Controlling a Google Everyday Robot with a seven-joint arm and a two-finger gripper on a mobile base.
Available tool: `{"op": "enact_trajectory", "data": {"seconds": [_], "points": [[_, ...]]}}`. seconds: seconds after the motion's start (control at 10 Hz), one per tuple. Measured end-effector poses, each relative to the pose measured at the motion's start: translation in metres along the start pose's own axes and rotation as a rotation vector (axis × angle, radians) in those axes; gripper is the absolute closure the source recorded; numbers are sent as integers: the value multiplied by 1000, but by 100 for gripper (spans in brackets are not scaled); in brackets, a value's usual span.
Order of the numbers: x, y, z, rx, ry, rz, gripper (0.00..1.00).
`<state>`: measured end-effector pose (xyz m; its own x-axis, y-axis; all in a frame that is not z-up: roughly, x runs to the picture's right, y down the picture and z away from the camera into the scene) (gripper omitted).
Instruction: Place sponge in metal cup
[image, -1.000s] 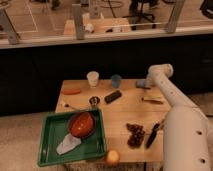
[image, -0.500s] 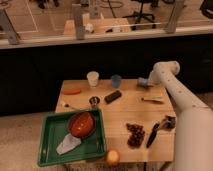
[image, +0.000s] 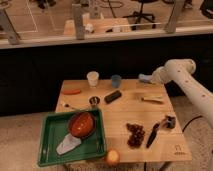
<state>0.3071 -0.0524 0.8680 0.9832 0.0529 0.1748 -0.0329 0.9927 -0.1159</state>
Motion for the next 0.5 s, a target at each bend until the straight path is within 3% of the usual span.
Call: {"op": "enact_trajectory", "data": {"seconds": [0.1,0.4,0.5], "points": [[-22,-1,-25,19,-62,-46,98],[-92,3,-60,48,-208,-173,98],[-98,4,-63,52,-221,-185,98]]}}
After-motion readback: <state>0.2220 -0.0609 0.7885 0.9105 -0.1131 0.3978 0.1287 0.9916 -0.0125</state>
